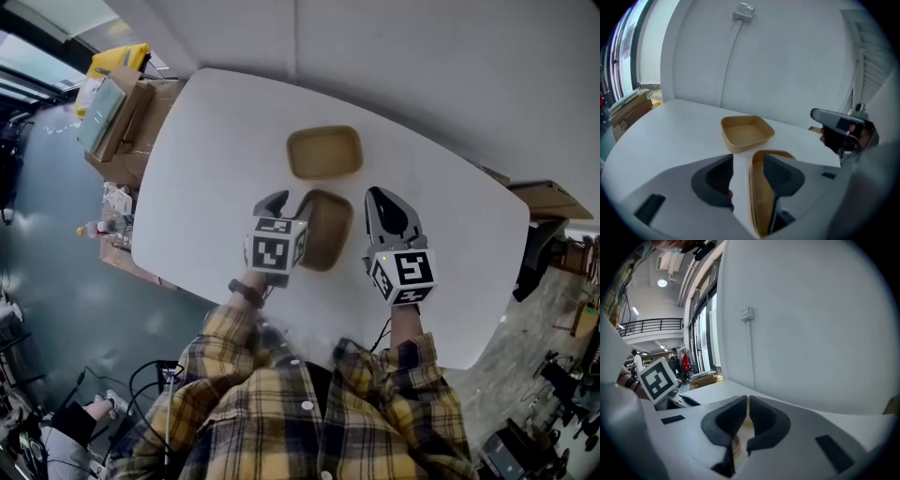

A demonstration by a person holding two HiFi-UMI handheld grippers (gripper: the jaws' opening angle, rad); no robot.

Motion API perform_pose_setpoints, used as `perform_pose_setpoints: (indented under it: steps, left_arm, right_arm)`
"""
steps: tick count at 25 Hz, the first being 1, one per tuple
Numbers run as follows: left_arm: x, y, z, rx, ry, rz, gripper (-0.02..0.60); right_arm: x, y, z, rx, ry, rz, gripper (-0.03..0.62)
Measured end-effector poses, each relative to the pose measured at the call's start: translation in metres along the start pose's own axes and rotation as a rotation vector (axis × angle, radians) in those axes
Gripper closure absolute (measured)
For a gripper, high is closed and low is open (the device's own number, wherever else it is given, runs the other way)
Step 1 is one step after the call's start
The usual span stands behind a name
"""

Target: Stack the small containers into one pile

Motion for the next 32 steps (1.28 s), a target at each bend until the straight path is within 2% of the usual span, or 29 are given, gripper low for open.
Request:
perform_pose_setpoints:
  steps: [6, 10, 13, 21, 25, 32]
  left_arm:
    - [0.008, 0.009, -0.011, -0.053, -0.034, -0.008, 0.385]
    - [0.018, 0.009, -0.017, -0.074, -0.013, -0.027, 0.430]
    - [0.023, 0.006, -0.021, -0.081, -0.001, -0.030, 0.481]
    - [0.028, 0.008, -0.021, -0.124, -0.016, 0.027, 0.529]
    - [0.030, 0.009, -0.020, -0.145, -0.015, 0.024, 0.548]
    - [0.036, 0.009, -0.021, -0.160, -0.013, -0.003, 0.558]
  right_arm:
    - [-0.023, 0.010, 0.033, 0.039, 0.025, 0.027, 0.577]
    - [-0.035, 0.008, 0.049, 0.101, 0.038, 0.041, 0.576]
    - [-0.045, 0.005, 0.065, 0.155, 0.053, 0.048, 0.509]
    - [-0.060, -0.027, 0.113, 0.352, 0.081, 0.074, 0.453]
    - [-0.069, -0.043, 0.129, 0.417, 0.064, 0.149, 0.441]
    - [-0.078, -0.060, 0.139, 0.444, 0.044, 0.240, 0.445]
Point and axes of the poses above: the fingertips, and each gripper's own axes: z forward along the fingers, x to its left, y out of its top, the point moved 6 cm from there along -z, backward along the fingers, and after that the axes turned 3 degrees about y, right-handed, at the moved point
